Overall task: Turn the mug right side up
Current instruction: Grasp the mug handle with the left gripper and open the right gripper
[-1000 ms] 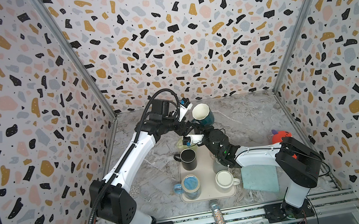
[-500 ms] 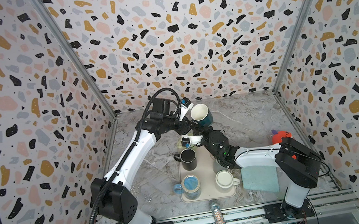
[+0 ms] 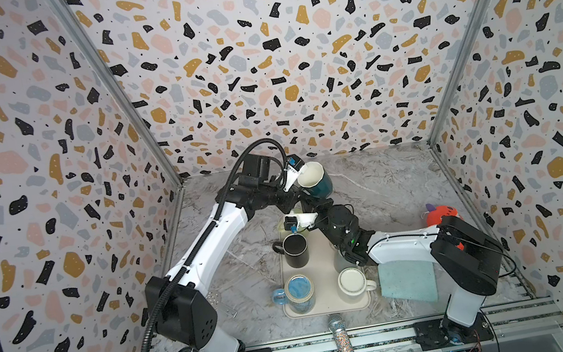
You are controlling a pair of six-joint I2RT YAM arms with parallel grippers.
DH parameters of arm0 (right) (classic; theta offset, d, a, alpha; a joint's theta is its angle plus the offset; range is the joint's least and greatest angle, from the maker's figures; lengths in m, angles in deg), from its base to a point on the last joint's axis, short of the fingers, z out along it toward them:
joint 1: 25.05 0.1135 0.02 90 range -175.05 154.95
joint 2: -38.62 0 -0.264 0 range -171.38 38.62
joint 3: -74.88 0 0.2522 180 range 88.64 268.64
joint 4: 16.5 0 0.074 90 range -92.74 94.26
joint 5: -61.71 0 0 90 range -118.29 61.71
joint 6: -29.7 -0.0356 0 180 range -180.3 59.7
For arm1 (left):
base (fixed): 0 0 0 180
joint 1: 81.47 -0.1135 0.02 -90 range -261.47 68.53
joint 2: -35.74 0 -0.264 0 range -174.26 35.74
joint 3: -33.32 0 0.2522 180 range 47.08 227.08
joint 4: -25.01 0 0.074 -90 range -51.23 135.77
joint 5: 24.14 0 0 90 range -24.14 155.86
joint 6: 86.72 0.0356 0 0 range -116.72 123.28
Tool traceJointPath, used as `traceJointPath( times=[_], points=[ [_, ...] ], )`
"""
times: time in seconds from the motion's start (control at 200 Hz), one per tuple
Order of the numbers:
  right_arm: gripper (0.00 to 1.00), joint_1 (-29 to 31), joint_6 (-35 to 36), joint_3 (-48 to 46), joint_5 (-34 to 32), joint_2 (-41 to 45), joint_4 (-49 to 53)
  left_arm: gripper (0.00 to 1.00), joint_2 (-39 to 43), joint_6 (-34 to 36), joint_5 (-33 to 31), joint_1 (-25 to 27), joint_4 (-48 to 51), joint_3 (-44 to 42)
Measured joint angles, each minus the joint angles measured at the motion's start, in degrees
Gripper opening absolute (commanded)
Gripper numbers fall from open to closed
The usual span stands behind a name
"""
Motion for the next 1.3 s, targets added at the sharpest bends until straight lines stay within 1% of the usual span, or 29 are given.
traceJointPath(
  times=[0.03,0.395,0.456,0.531,0.691,0.816,0.976,1.121,1.297],
  points=[
    [0.0,0.0,0.0,0.0,0.0,-0.1,0.0,0.0,-0.2,0.0,0.1,0.0,0.2,0.3],
    [0.0,0.0,0.0,0.0,-1.0,-0.5,-1.1,0.0,-1.1,-0.7,-0.9,0.0,0.8,1.5],
    [0.1,0.0,0.1,0.0,-1.2,-0.6,-1.4,0.0,-1.1,-1.1,-1.0,0.1,0.7,1.5],
    [0.2,0.0,0.3,0.0,-1.5,-0.6,-1.7,0.0,-1.1,-1.8,-1.4,0.2,0.7,1.6],
    [0.35,0.3,1.6,-0.7,-2.2,-0.6,-2.7,0.0,-1.1,-3.3,-4.0,0.3,0.2,2.4],
    [0.39,0.3,1.9,-1.2,-2.9,-0.6,-3.3,0.0,-1.1,-3.7,-5.9,0.3,-0.8,2.4],
    [0.43,-0.2,1.5,-1.6,-4.4,0.2,-7.4,0.0,-1.5,-4.7,-10.0,-0.1,-0.2,2.3],
    [0.45,-2.0,0.4,-2.6,-6.6,3.1,-9.2,0.0,-1.9,-6.0,-12.9,-1.3,1.0,2.3],
    [0.45,-3.8,-3.3,-4.3,-9.0,7.6,-8.8,0.0,-3.1,-8.1,-15.3,-4.1,0.6,2.3]
  ],
)
